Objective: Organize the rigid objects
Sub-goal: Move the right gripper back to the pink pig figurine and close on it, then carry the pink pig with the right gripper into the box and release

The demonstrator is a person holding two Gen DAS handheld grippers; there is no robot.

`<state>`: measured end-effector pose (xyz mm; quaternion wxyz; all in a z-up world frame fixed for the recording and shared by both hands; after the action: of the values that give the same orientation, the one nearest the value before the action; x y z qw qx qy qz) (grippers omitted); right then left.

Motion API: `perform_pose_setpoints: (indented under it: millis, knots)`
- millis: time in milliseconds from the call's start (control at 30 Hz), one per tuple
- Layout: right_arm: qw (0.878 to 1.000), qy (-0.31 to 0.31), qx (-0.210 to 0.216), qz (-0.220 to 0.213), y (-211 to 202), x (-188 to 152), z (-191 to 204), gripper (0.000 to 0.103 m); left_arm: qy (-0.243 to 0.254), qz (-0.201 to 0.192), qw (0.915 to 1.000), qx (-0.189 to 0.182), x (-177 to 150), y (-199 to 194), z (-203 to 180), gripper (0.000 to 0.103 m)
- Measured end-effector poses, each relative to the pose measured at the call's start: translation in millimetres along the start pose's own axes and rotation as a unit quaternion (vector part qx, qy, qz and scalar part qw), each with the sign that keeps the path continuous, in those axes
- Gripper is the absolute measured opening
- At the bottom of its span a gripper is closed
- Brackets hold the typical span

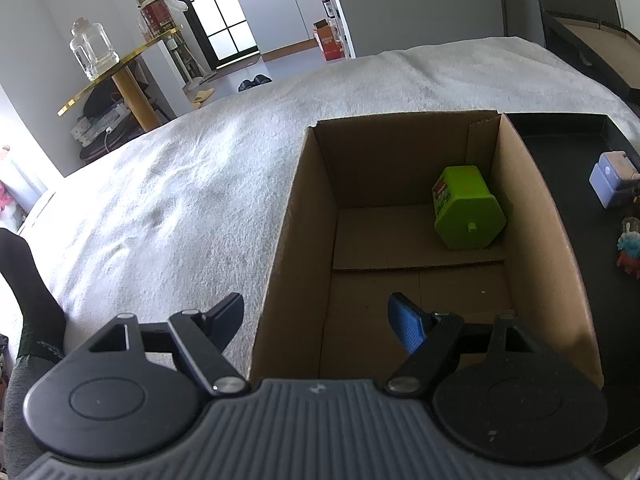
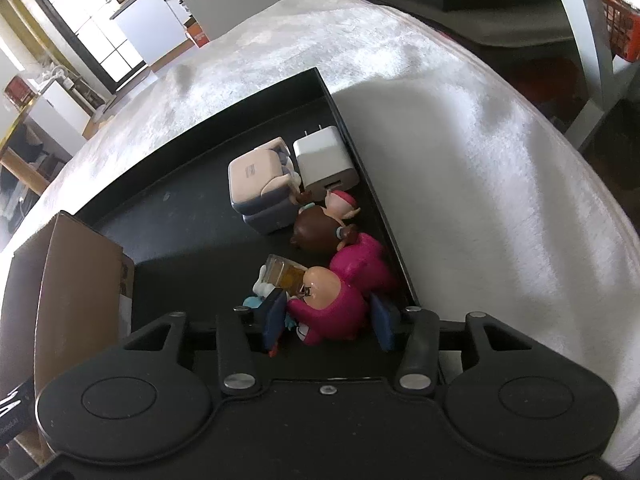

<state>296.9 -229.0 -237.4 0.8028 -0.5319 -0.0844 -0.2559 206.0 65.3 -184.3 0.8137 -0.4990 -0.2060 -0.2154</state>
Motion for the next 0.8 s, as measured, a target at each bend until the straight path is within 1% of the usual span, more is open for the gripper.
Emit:
perform_pose_setpoints:
  millis: [400,667,800]
  knots:
    - [0.999,-0.032,0.006,-0.031,-32,-2,21,0.045,-0.013,-0.012,0.9997,-0.014,-3,-8,6,0.078]
    - [0.997,-0.062,0.013,-0.054,-52,-7,46,0.045,-0.032,-0.017,0.999,-0.024,-9,-9,14,0.078]
    - [0.994,-0.079,0.018,-0.067,-57,-11,62,0.045,-0.035,-0.018,0.9989,-0.023,-12,-7,16,0.078]
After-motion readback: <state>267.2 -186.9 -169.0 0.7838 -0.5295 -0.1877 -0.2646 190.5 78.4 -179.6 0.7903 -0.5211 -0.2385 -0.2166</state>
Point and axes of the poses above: each gripper's, at about its wrist camera, not at the fingertips, and y roughly the way its jaws point, z to its left, x to its top, the point moved 3 cm from there along y, roughly the way its jaws point, and after that the axes turned 12 degrees about y, right-handed, at the moved point
